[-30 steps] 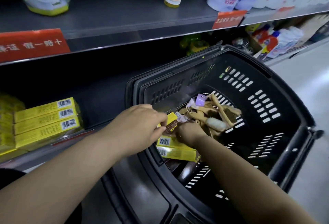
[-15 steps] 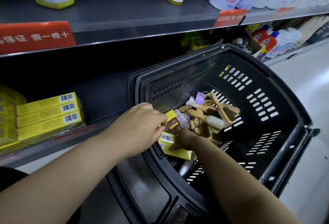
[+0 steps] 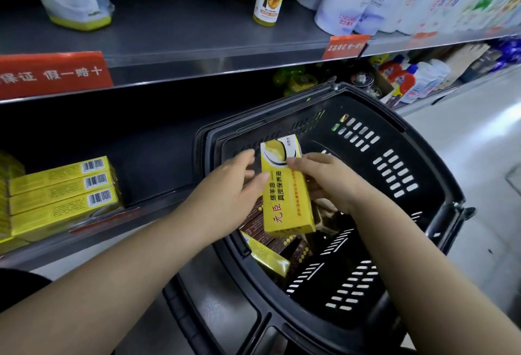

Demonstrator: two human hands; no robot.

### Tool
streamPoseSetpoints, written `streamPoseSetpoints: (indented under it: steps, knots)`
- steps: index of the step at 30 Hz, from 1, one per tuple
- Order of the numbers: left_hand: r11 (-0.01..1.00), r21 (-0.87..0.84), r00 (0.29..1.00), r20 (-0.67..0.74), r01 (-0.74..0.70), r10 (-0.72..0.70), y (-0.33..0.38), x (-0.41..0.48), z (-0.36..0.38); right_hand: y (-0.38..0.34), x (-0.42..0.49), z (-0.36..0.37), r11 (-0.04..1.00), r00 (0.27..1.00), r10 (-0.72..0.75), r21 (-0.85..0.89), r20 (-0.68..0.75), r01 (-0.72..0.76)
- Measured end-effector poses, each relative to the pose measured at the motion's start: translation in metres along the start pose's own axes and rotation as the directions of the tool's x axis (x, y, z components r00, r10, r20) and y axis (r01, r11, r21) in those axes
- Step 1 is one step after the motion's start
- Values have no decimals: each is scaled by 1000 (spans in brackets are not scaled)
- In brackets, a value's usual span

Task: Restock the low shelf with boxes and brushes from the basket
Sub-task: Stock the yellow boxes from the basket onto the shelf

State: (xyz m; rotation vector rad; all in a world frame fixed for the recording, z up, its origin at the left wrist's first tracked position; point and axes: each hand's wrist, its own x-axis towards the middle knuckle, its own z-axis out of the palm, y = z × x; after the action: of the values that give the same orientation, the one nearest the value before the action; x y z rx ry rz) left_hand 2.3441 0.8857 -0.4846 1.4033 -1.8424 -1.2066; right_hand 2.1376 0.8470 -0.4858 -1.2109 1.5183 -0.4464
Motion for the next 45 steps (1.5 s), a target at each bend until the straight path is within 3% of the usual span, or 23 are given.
streamPoseSetpoints:
  steps: [3,5,8,9,11,13,14,15,17,22,25,27,29,34,36,40,43,45]
  knots:
    - [909,-371,980,126,188,-151,12,-2,2,-27,-18,21,984,981,-166,55,-101,172]
    - [860,-435,964,115,265,-239,14,-1,0,-41,-24,33,959,956,-258,81,-137,270]
    - [730,-605,942,107,316,-319,9,3,-14,-37,-18,37,945,965,-249,200,-78,260]
    - [689,-643,936,146,336,-320,7,5,-19,-27,-9,39,966,975,-214,134,-64,221]
    - [653,-650,919,212,387,-333,4,10,-25,4,14,48,954,992,-123,-277,-20,112]
    - [641,-635,900,257,431,-351,-1,12,-29,47,33,65,698,987,99,-716,126,21]
    - [650,-629,904,291,427,-312,-1,8,-31,70,39,77,554,953,227,-831,202,44]
    - [661,-618,904,325,426,-279,0,1,-34,88,41,88,449,907,331,-889,259,90]
    - [667,-586,883,381,460,-275,4,-1,-38,112,44,103,389,863,420,-915,282,110]
    - [422,-762,870,405,491,-282,-7,0,-44,91,54,69,468,888,396,-883,234,25]
    - [416,-774,878,391,476,-278,-4,-3,-44,46,43,20,685,929,318,-723,189,-88]
    - [419,-783,885,367,460,-284,0,-1,-43,8,22,-5,839,963,214,-535,166,-95]
    - [416,-798,895,333,435,-297,3,-1,-41,-28,-3,-15,915,989,102,-401,111,-49]
    - [459,-799,919,298,388,-257,9,-8,-36,-78,-44,29,862,975,-220,-467,11,199]
    - [483,-793,925,273,372,-266,11,-13,-37,-83,-49,48,887,956,-287,-362,54,286]
    - [484,-802,920,200,351,-336,8,-18,-45,-83,-53,49,946,943,-301,-83,140,314]
    - [499,-802,920,154,329,-360,4,-19,-52,-78,-48,40,943,914,-326,12,239,333]
    - [499,-807,920,133,316,-368,0,-19,-56,-67,-30,40,960,940,-278,17,198,280]
